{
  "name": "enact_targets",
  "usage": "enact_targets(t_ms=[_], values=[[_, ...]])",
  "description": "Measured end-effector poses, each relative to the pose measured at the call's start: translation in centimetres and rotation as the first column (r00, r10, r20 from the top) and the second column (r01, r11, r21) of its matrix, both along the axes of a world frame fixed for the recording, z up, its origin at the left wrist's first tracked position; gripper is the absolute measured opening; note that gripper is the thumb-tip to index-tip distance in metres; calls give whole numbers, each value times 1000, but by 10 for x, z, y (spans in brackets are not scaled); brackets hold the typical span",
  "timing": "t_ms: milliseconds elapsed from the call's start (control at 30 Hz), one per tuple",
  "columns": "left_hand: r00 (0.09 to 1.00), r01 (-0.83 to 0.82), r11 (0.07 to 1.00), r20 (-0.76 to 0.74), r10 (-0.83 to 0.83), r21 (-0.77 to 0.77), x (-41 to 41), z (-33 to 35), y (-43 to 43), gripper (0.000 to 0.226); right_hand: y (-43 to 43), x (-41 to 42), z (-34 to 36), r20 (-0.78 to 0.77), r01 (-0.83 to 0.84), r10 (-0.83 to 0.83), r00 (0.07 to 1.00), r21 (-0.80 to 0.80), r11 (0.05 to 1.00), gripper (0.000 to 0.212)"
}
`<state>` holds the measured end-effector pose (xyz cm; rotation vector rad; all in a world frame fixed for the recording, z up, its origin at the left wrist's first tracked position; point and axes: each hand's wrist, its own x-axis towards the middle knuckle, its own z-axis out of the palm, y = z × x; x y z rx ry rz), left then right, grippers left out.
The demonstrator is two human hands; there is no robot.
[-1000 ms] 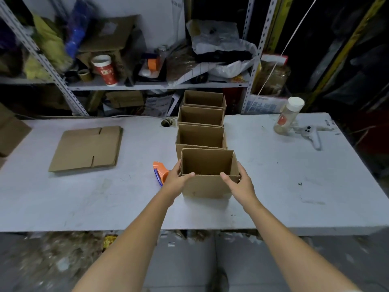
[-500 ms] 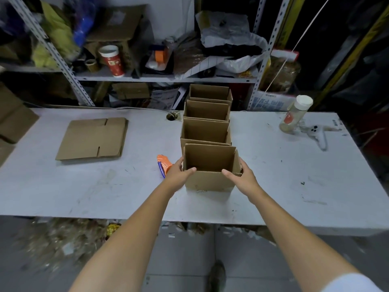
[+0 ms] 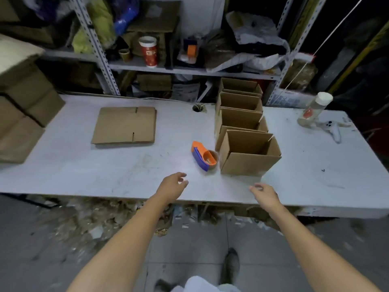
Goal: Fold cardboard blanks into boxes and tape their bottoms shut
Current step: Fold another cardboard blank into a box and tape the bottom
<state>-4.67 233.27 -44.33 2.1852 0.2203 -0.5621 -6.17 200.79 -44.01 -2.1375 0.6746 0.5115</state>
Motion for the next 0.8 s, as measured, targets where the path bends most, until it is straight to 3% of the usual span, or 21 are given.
enact_targets(t_ms=[167,400,667,800], values=[[996,-75,997,-42,75,15,-31,-7,91,40,106,-12,-6,-45,-272,272,961,20,962,46],[980,-185,982,-61,187,45,-16,-16,168,40,198,44,-20,-94,-469,468,879,4,883,44],[949,-280,950,-109,296,140,57,-13,227,40,291,157,-36,-33,-597,598,801,33,802,48],[923,-364,913,-59,380,182,115,-13,262,42,333,211,-37,10,-567,567,824,29,823,49]])
